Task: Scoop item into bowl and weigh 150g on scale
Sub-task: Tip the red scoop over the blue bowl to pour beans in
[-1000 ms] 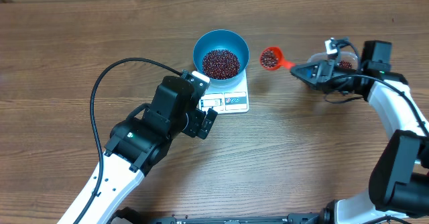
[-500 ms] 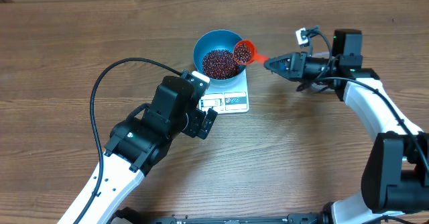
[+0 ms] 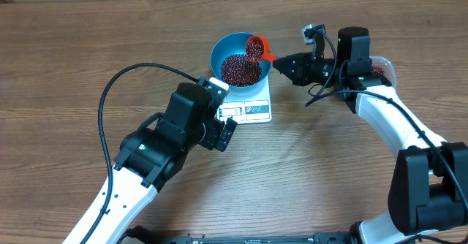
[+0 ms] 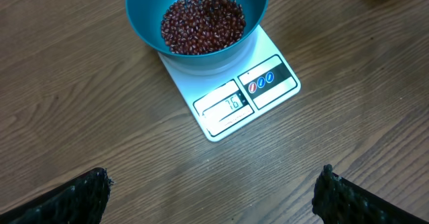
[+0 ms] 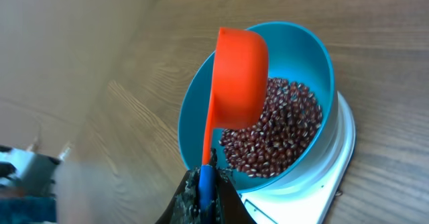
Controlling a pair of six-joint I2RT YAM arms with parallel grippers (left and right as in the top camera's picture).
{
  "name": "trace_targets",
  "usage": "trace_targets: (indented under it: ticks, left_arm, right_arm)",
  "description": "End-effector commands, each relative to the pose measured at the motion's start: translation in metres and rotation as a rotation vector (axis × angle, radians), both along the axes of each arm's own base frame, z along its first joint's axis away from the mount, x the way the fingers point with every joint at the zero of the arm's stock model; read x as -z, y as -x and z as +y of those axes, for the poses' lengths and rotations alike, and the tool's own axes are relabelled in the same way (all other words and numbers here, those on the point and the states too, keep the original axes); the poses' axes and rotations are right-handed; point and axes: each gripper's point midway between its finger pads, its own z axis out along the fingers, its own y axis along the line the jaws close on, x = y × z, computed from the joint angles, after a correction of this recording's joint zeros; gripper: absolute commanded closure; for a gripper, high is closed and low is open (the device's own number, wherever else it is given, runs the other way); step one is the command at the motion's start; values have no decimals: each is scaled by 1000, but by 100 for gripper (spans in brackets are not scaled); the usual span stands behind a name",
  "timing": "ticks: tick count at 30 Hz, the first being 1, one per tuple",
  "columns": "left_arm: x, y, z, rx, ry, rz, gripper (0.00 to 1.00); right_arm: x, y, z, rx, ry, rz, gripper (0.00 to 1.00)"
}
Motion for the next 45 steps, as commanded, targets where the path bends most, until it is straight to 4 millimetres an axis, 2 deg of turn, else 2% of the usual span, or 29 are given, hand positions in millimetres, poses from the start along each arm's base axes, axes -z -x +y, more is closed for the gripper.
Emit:
trace_targets:
  ticks: [1,7,18,28,45]
  left_arm:
    - [4,0,-1,-5,-6,6,0]
    - [4,0,-1,-5,-6,6,1]
    - [3,0,-1,-5,-6,6,1]
    - [4,0,-1,-5,-6,6,1]
    - [4,0,-1,-5,-6,6,0]
  right_arm:
    - [1,-4,1,-65,92,-160,96]
    - [1,-4,1,-143,173,-312,96]
    - [-6,-8,1,-157,190,-390,96]
    - [-6,-9,1,-250,291,-577,96]
    - [-6,-9,1,-347,396,-768,96]
